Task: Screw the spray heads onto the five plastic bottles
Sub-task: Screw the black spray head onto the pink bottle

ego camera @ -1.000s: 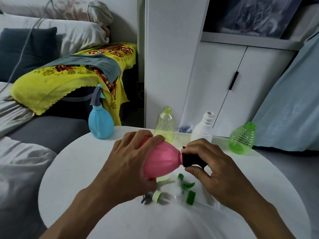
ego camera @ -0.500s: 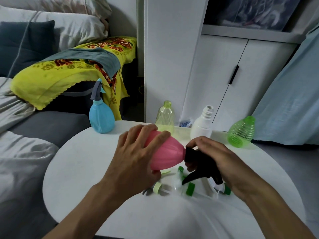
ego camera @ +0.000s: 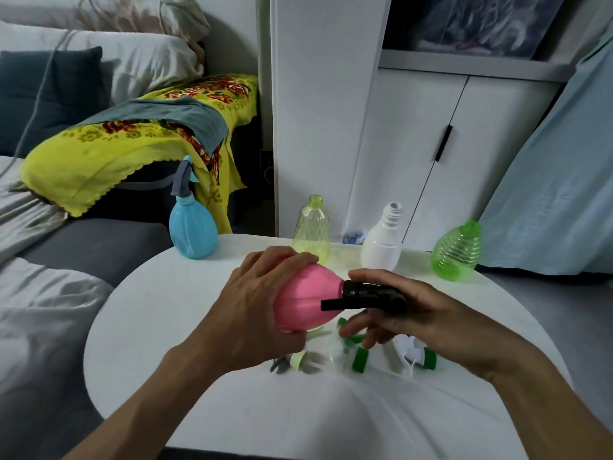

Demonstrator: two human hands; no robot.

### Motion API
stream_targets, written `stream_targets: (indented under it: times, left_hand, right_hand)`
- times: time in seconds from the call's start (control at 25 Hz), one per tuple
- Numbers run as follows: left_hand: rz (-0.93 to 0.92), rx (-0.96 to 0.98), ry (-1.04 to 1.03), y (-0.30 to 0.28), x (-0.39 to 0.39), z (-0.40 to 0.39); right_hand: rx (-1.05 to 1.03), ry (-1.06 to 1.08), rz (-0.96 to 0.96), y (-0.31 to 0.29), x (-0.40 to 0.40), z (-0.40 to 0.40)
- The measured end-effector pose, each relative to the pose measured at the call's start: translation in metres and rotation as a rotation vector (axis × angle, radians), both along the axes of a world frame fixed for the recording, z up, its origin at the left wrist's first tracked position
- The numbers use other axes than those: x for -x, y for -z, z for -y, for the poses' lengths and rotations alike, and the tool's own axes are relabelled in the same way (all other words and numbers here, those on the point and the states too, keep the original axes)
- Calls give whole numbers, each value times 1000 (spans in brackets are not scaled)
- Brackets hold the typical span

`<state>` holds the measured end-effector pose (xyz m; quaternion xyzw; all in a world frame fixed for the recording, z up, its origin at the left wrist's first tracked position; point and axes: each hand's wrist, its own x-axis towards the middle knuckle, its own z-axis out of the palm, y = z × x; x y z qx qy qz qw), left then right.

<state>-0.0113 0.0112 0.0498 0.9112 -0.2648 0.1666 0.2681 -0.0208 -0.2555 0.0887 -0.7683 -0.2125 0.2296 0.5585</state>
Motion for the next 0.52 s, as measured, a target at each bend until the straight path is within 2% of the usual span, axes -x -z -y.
stream_targets:
  times: [0.16, 0.28, 0.32, 0.4, 0.48, 0.52]
  left_hand:
    - [-52, 17, 5, 0, 1, 2]
    - [-135, 92, -21, -7, 2, 6]
    - [-228, 164, -16, -9, 3, 8]
    - [-477, 346, 54, -15, 6, 13]
    - [-678, 470, 133, -17, 9, 18]
    - [-759, 536, 172, -18, 11, 21]
  right_hand:
    - [63, 77, 156, 0, 1, -10]
    - [63, 360, 404, 8, -6, -19]
    - [-33, 459, 407, 12, -8, -24]
    - [-411, 561, 226, 19, -10, -37]
    - [-724, 531, 58, 22, -13, -44]
    - [-801, 481, 28, 22, -13, -44]
